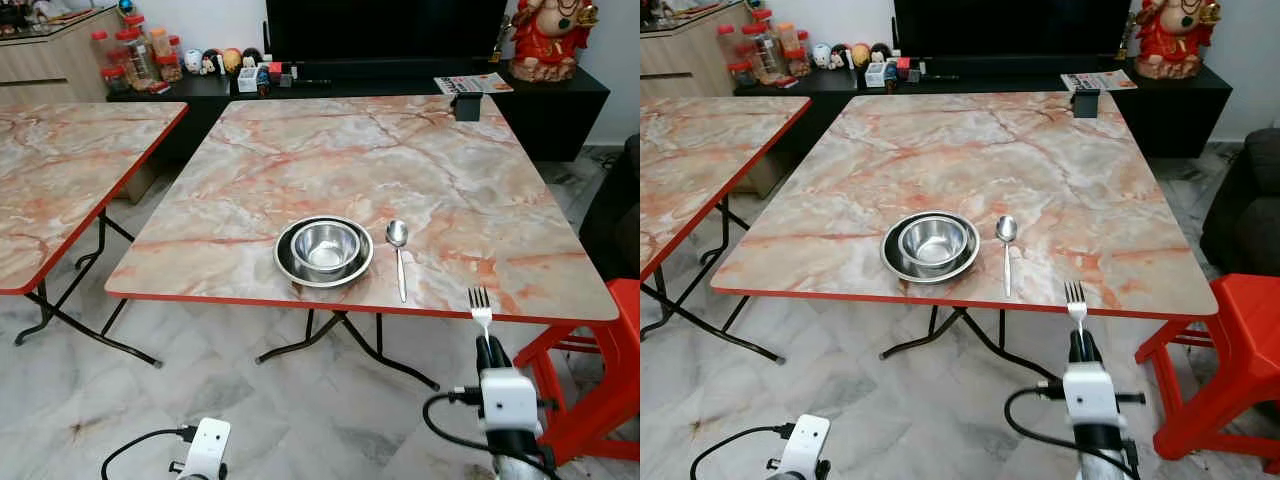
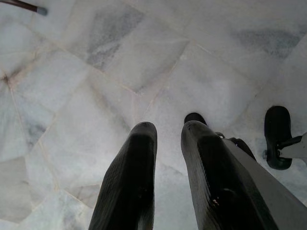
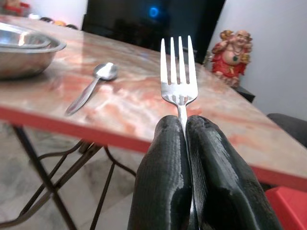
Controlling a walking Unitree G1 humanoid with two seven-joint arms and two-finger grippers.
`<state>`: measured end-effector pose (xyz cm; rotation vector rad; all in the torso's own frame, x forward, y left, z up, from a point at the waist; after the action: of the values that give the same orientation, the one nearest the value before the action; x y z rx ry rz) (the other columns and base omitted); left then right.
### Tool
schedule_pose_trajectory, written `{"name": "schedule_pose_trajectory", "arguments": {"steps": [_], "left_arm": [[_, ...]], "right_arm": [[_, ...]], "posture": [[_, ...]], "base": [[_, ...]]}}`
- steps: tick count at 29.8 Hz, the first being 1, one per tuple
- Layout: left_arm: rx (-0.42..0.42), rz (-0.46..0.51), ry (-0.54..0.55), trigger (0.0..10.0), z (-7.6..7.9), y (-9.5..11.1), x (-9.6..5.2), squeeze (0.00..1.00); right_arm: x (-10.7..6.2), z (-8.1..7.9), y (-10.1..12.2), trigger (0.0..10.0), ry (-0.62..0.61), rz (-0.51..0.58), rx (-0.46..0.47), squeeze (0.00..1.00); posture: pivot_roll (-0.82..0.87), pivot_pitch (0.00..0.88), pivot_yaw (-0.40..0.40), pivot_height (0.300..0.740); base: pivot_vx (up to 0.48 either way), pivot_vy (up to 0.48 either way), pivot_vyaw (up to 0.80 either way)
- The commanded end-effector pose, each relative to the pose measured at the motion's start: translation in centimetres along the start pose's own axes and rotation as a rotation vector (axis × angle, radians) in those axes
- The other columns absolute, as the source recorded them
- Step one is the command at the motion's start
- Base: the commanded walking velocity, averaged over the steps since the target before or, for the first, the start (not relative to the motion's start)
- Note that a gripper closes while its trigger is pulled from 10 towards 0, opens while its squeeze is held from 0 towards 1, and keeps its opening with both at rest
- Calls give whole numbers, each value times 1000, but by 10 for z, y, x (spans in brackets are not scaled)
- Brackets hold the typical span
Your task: Setting the table
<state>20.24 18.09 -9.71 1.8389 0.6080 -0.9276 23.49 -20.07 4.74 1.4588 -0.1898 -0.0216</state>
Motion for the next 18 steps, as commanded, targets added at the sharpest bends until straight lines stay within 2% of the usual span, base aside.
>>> {"name": "schedule_pose_trajectory", "arguments": {"steps": [1,4,6,7,9,11,15,18], "left_arm": [[6,-14,5,10000,-2,-3,0,0],[7,-15,5,10000,-2,-3,0,0],[-7,-11,12,10000,-2,-1,0,0],[-16,-9,20,10000,-2,0,0,0],[-17,-9,21,10000,-2,1,0,0],[-25,-9,28,10000,-2,1,0,0],[-34,-8,36,10000,-4,1,0,0],[-40,-8,43,10000,-5,0,0,0]], "right_arm": [[13,-3,9,10000,-23,12,47,0],[15,-3,11,10000,-29,9,58,0],[34,-4,12,10000,-64,-10,119,0],[51,-8,16,10000,-84,-24,167,0],[57,-9,17,10000,-95,-30,171,0],[72,-15,27,10000,-86,-5,217,0],[82,-27,34,10000,-23,-1,227,0],[87,-31,36,10000,-7,-7,253,0]], "posture": [[-175,0,63,740],[-175,0,63,740],[-172,0,60,740],[-162,0,53,740],[-161,0,53,740],[-158,0,50,740],[-138,0,41,740],[-129,0,37,740]], "base": [[0,0,0],[0,0,0],[0,0,0],[0,0,0],[0,0,0],[0,0,0],[0,0,0],[256,0,0]]}}
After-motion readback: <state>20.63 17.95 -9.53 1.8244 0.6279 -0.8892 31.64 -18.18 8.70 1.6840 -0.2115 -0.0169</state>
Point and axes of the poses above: a point about 5 cm out from each wrist's last joint towards the gripper, its own x axis pointing out of the wrist towards the gripper, its own y axis along the axis of the wrist's last joint, z = x × y, the point moved 2 cm from there along x, pointing out of the wrist towards the gripper, and after that the axes turned 14 degrees about x, right-handed, at the moved point
